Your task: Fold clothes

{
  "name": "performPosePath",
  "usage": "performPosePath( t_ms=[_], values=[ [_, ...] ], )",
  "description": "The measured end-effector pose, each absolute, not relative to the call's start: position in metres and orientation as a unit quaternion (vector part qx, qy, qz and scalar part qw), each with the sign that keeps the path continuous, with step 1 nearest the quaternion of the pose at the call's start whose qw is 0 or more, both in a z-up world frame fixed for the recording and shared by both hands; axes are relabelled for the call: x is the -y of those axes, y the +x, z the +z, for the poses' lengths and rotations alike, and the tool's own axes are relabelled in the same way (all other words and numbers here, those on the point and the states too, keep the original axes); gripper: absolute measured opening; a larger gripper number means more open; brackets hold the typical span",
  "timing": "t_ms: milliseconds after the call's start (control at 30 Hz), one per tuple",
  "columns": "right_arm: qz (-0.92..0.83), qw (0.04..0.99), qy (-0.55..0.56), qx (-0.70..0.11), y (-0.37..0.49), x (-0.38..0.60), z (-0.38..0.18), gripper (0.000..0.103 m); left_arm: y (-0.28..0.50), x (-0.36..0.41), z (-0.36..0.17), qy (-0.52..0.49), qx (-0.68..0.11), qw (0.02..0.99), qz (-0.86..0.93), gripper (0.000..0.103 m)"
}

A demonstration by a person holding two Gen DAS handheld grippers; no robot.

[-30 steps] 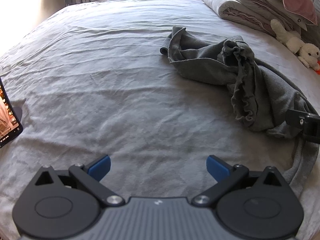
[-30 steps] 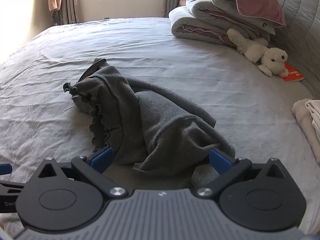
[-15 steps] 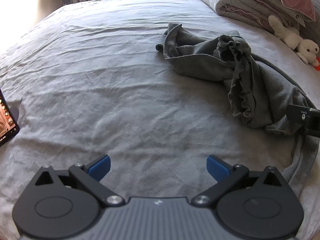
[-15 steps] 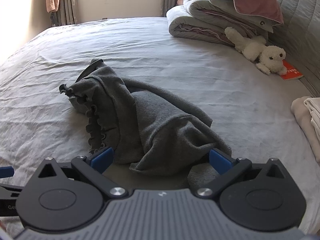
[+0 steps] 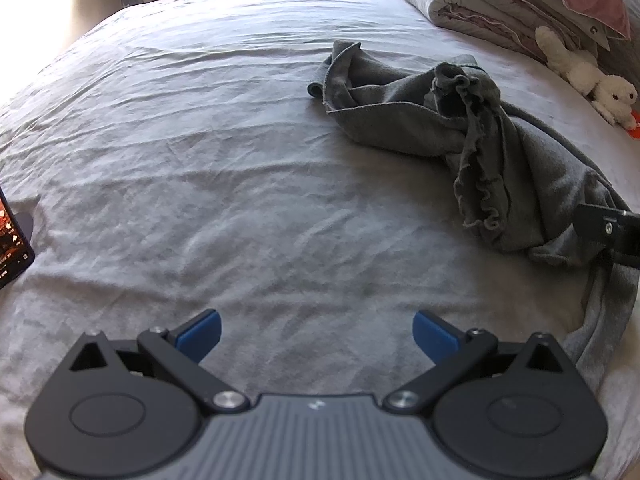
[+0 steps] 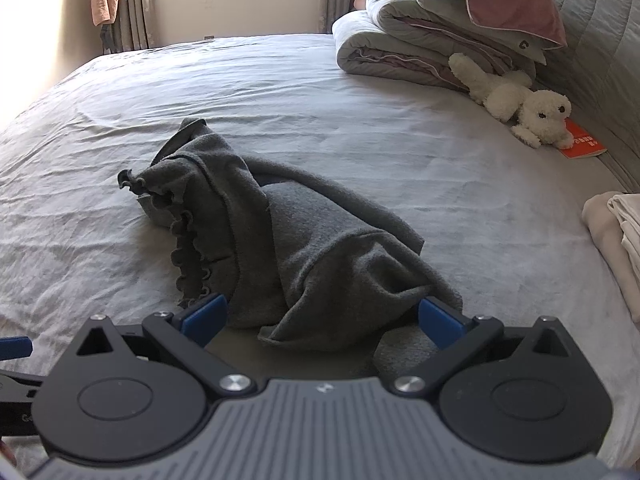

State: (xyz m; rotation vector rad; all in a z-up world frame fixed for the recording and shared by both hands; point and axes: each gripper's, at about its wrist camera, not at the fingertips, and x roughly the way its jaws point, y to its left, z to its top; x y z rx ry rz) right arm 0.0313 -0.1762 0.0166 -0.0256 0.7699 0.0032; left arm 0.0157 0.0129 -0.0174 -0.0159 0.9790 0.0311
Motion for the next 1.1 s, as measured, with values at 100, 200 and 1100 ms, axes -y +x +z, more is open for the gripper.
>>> performPosePath(
  t_ms=[100, 200, 1100],
  values=[
    [0.001, 0.927, -0.012, -0.376, 0.0313, 0.1763, 0.0165, 0.103, 0.0156, -0.0128, -0.0176, -0.008, -0.471, 0.882, 0.015, 0.102],
    [0.001, 0.927, -0.011, -0.376, 0.0314, 0.1760, 0.0168, 0.103, 0.0160, -0.0127, -0.0174, -0.009, -0.471, 0.882, 0.016, 0.102],
    [0.000, 0.926, -0.012, -0.377, 0.0316, 0.1760, 0.0157, 0.103, 0.0161, -0.0185, -0.0159, -0.013, -0.469, 0.883, 0.021, 0.102]
  ],
)
